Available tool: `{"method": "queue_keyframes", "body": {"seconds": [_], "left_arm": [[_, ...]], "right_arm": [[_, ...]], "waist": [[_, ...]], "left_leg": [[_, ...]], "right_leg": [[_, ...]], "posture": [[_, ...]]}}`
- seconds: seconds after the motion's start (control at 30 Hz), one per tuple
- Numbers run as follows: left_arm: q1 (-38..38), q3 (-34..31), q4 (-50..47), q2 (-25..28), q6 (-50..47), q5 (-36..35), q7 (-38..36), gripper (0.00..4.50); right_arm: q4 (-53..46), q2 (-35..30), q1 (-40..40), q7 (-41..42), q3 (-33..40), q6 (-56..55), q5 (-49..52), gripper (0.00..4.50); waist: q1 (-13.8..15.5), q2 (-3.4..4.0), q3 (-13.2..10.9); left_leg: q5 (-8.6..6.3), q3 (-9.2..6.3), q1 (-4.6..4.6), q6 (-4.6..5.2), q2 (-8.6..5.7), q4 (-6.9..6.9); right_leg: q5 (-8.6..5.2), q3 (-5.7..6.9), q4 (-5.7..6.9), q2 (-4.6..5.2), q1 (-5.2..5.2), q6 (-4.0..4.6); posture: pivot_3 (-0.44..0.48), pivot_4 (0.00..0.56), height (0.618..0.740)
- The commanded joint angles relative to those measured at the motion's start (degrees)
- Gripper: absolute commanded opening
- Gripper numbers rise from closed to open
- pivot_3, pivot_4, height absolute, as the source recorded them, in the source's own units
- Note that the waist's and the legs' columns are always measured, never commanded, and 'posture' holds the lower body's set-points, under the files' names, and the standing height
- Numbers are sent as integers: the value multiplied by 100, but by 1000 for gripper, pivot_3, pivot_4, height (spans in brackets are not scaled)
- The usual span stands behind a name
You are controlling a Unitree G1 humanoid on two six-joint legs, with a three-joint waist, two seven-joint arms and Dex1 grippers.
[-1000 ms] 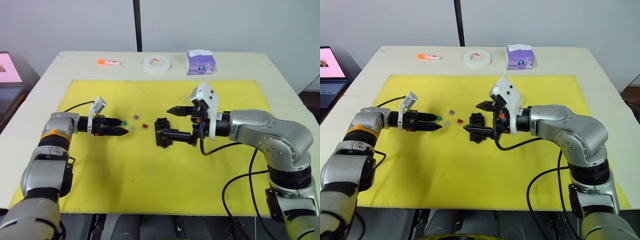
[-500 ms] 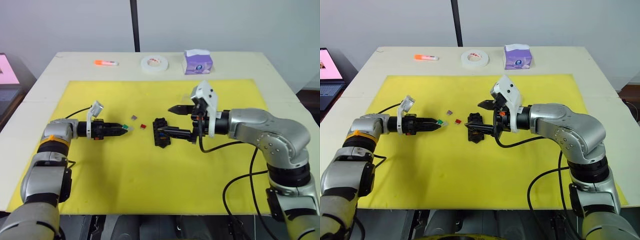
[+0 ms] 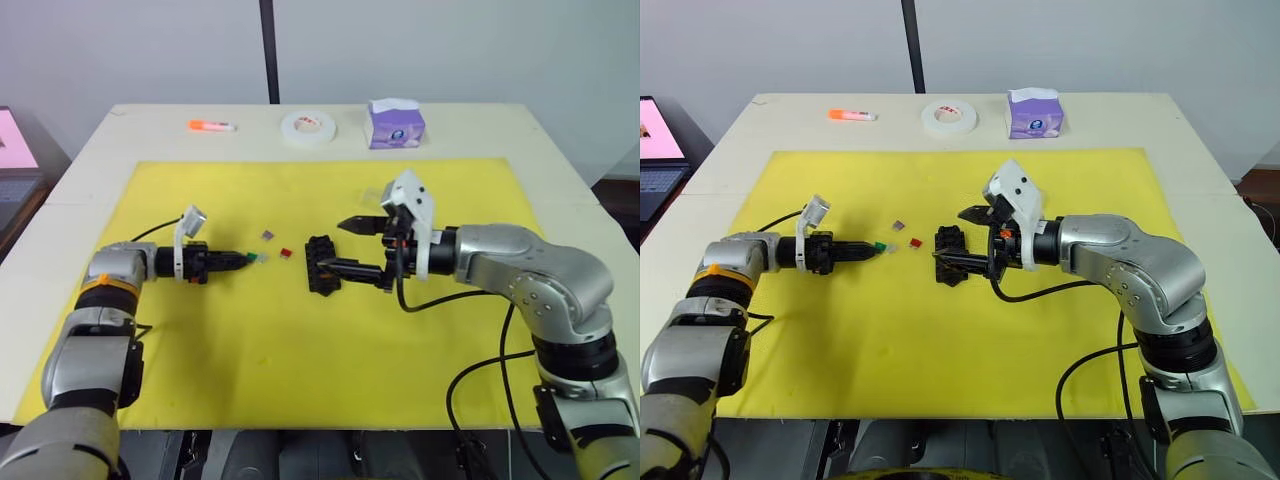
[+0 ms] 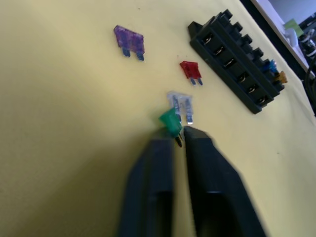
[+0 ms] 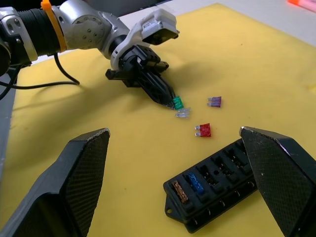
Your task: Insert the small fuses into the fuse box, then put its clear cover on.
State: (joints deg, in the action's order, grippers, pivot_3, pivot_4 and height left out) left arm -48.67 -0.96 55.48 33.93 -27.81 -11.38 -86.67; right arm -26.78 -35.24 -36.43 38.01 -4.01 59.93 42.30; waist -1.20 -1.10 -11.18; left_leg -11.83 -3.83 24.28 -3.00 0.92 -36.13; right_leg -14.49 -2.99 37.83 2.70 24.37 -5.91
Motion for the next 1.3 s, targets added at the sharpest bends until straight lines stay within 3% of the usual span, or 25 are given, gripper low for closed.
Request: {"method": "queue_keyframes", "body": {"seconds": [0.03,0.3,0.43,0.63,0.87,1.1,1.3], "left_arm": [[152,46,54,24,-7,32,-27,22],[313,-250,-542,325,-468,-372,-45,22],[487,-571,-1486,723,-1110,-838,-54,22],[762,-1085,-3606,1237,-2166,-1731,285,22],[132,-1130,-5367,916,-2862,-2700,1029,22],[-209,-857,-5747,575,-2941,-3158,1308,0],[-214,-731,-5732,560,-2804,-3225,1391,0]], "right_arm": [[-80,-78,-10,49,73,-113,-39,4500],[-130,-81,64,44,104,-41,-14,4500],[-148,-117,8,-204,157,272,-10,4500],[807,42,-1016,-59,894,1437,1169,4500],[2172,443,-2782,32,723,1788,1200,4500],[2694,670,-3405,292,552,1844,1151,2257],[2681,805,-3437,189,649,1929,1133,2257]], "waist": [[-2,0,0],[-70,0,0],[-140,-3,-2],[-133,-1,-4],[-125,-2,-5],[-158,0,-6],[-144,0,-6]], "left_leg": [[0,0,0,0,0,0],[0,-1,-1,0,2,2],[0,-6,0,0,4,4],[0,-6,1,0,6,7],[0,-4,6,0,4,3],[0,-3,4,0,4,12],[0,-2,6,0,4,10]], "right_leg": [[0,0,0,0,0,0],[0,0,0,-2,0,1],[0,0,5,-4,4,2],[-3,0,8,-2,10,6],[-2,1,2,-1,10,5],[-2,1,2,-3,11,5],[-2,0,6,-4,16,5]], "posture": [[0,150,740],[0,150,740],[0,150,740],[0,150,740],[0,150,740],[0,150,740],[0,150,740]]}}
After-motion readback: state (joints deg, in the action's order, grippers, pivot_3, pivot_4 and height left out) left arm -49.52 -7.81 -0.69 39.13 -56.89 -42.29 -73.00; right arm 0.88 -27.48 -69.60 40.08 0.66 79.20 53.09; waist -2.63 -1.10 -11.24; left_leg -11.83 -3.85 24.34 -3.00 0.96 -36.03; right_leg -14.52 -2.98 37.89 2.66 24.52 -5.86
